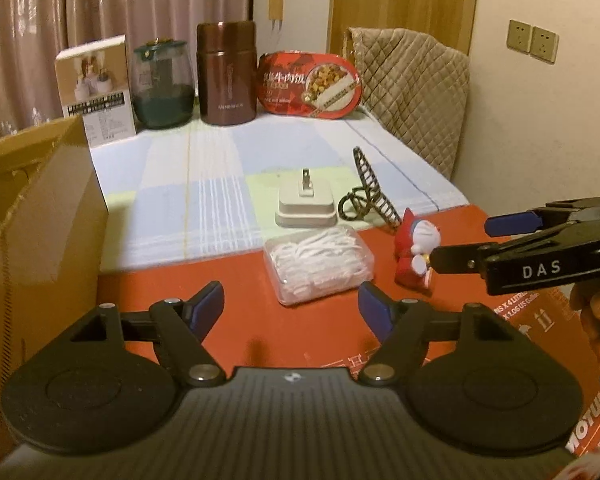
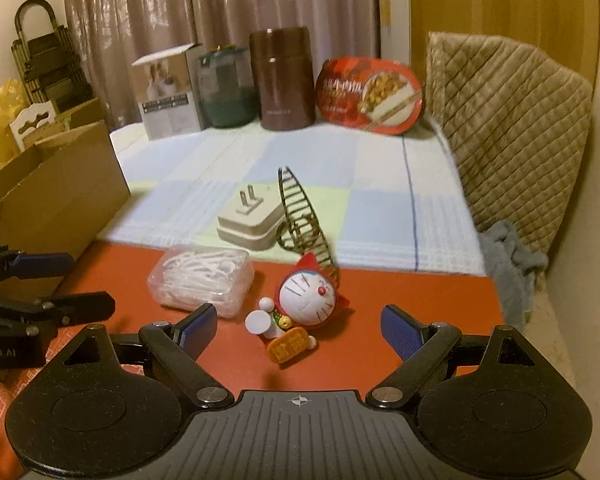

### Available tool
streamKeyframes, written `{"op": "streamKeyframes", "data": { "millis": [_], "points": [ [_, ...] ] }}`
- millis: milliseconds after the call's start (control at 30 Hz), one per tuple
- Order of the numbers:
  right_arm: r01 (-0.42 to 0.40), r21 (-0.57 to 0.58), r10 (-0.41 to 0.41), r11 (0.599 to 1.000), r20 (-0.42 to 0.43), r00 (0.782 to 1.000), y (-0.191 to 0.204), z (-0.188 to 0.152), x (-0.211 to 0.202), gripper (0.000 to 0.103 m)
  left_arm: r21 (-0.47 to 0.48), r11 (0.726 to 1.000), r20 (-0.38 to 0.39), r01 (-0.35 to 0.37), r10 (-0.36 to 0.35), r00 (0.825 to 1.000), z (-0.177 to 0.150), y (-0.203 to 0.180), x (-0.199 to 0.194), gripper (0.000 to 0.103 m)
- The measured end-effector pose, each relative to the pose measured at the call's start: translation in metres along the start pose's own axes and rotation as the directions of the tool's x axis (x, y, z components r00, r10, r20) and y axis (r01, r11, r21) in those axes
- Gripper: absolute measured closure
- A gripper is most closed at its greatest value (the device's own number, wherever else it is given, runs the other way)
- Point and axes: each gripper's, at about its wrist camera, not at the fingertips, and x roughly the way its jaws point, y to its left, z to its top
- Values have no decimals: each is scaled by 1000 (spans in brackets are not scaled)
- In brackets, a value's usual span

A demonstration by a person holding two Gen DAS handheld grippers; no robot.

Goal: Organize rigid objects
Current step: 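Move both grippers back over the table items, then grasp the red Doraemon figure with the right gripper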

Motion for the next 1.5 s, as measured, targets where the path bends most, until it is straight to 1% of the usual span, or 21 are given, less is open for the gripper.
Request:
{"op": "streamKeyframes", "data": {
  "millis": [200,500,800,1067,1233,1400,1500],
  "points": [
    [-5,16,5,1000,-21,1000,-5,1,13,17,-27,1000,-19,-7,7,1000,-2,3,14,33],
    [-11,49,13,999,-45,999,-9,2,23,17,-54,998,-39,-16,14,999,-1,5,23,33],
    [4,-10,-5,1000,-51,999,-3,1,27,17,-54,998,-56,-17,14,998,-2,3,28,32],
    [14,-13,-15,1000,-47,999,-4,3,35,17,-82,996,-69,-43,37,997,-4,6,35,31],
    [5,-19,-5,1000,-33,999,-4,6,40,17,-119,992,-78,-50,40,996,-4,9,40,31],
    [-16,-14,15,1000,-33,999,-5,7,45,18,-128,991,-76,-48,39,996,-3,8,43,30],
    [-21,-13,21,1000,-37,999,-7,7,48,22,-126,991,-74,-48,39,996,-1,7,45,30]
  ]
}}
